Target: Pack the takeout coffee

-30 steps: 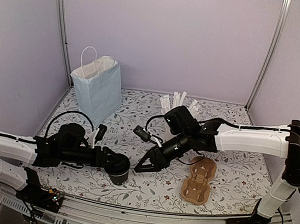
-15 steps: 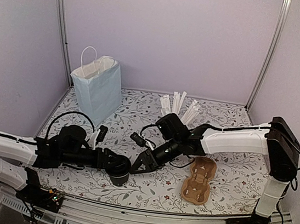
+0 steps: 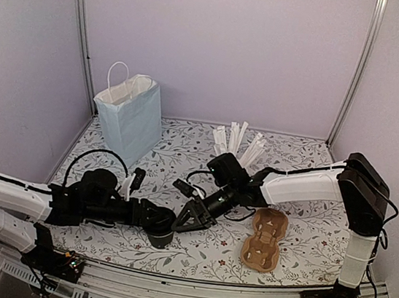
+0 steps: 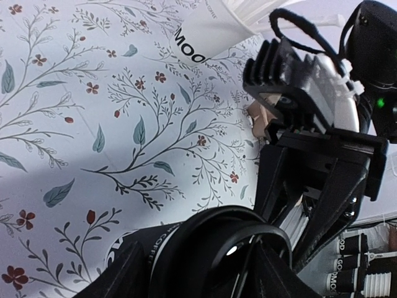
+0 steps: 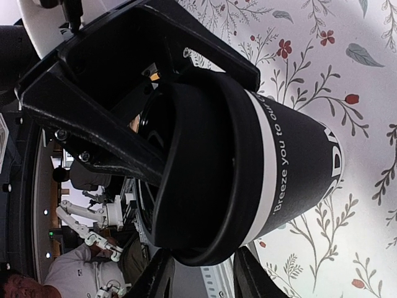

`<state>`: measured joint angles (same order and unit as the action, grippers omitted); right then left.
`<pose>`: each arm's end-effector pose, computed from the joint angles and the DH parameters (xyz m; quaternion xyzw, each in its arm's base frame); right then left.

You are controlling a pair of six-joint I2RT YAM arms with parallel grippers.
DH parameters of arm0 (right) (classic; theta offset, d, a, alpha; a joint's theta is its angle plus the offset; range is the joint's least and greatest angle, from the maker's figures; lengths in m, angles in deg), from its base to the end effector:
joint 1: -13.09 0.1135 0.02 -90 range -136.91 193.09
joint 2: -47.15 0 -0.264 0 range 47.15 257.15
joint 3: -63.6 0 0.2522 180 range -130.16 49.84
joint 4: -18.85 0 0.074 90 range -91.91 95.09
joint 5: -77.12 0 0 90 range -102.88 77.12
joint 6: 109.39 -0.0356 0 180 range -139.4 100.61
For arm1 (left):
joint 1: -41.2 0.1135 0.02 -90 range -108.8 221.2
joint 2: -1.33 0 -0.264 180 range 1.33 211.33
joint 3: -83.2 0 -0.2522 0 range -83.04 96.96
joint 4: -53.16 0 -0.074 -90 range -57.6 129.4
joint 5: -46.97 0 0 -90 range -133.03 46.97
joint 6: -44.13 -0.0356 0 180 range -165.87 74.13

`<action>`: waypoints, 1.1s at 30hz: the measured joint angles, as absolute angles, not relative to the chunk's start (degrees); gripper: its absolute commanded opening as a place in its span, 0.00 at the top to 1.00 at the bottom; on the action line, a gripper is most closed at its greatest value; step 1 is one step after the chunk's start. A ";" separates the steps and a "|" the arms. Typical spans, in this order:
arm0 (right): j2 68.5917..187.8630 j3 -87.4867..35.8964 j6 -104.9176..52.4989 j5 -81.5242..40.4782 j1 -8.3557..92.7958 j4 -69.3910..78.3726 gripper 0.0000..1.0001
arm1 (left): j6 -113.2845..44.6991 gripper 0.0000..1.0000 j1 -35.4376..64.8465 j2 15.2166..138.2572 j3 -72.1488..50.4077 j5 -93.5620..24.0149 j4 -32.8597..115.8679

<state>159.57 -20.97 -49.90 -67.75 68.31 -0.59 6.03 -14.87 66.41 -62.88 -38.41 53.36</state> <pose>0.2087 0.3515 0.1703 0.3408 -0.7716 -0.5344 0.0550 0.1196 -0.1829 0.1661 0.0515 0.8682 -0.4188 0.2611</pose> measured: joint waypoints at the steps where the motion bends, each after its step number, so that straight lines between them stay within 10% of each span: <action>1: 159.76 -20.97 -50.46 -68.15 68.05 -0.43 0.66 | 6.16 0.42 -15.07 66.69 -62.88 -38.65 53.75; 15: 163.13 -22.43 -53.90 -75.14 65.98 -4.04 0.98 | 6.01 0.42 -16.44 72.07 -62.88 -40.16 61.27; 33: 161.12 -24.88 -44.41 -67.82 69.32 -8.56 0.59 | 2.14 0.24 -18.08 66.39 -62.29 -42.30 55.00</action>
<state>161.12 -24.88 -44.41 -67.82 69.32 -8.56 2.14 -18.08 66.39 -62.29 -42.30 55.00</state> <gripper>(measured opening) 0.376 0.731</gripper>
